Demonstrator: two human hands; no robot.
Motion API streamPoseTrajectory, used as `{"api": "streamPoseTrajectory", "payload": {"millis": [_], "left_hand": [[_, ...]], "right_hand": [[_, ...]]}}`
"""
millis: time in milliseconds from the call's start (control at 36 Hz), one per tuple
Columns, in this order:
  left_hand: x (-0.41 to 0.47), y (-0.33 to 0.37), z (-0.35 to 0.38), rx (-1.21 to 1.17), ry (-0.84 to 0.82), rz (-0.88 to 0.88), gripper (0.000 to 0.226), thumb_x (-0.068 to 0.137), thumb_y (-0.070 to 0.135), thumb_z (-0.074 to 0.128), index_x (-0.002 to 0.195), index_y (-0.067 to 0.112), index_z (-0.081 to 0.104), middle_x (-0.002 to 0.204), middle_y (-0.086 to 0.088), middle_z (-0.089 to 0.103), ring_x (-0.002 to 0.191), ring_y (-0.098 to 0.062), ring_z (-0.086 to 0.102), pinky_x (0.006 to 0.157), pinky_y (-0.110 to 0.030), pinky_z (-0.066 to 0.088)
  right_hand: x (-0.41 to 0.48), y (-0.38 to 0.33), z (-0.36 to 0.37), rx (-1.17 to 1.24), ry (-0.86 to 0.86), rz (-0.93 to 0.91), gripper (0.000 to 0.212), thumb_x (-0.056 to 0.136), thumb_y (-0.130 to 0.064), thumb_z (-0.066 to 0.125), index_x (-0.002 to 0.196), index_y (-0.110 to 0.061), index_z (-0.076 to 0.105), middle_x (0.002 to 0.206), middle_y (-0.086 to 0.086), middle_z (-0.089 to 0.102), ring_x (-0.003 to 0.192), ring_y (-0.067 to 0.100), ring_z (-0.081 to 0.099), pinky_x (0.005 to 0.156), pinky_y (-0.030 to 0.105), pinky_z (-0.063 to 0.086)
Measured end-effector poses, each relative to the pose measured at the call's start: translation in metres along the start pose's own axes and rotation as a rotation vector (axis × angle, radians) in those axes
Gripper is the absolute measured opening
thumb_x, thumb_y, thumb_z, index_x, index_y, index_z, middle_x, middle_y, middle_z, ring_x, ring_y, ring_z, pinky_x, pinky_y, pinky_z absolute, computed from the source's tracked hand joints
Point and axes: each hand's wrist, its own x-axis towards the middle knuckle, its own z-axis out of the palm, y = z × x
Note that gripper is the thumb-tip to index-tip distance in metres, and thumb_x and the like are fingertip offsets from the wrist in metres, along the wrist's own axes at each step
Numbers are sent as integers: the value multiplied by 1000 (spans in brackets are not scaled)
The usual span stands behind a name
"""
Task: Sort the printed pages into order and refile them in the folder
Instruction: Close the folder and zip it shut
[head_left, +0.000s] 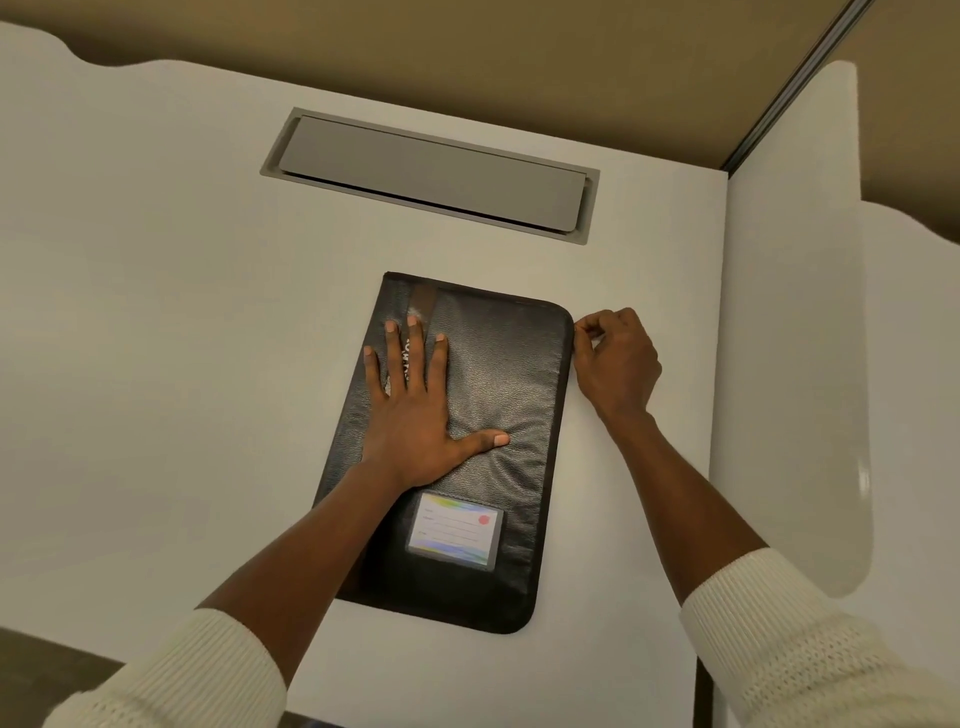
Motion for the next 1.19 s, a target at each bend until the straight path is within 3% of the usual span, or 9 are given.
{"api": "streamPoseTrajectory", "payload": {"millis": [583,750,1194], "left_hand": [[1,0,1,16,-17,0,143,70,109,24,167,10,-10,169,-22,-29,155,-42,-31,124,-72,-3],[2,0,2,15,-9,5,142,71,108,25,167,10,-10,169,-22,-29,155,-43,-29,124,-72,-2],[2,-1,3,6,-19,11,143,71,108,24,166,8,-11,169,-23,-28,155,-45,-29,123,-73,-1]], "right_hand": [[52,-7,-2,-8,-212,-150,3,94,-28,74,96,-29,76,98,-6,63,87,11,59,70,28,41],[64,-10,-1,-15,-268,-185,5,92,-24,75,92,-28,77,96,-5,64,88,17,63,74,36,53],[86,-38,4,-97,-406,-299,7,90,-24,77,92,-31,78,96,-9,66,88,12,58,77,31,43]]}}
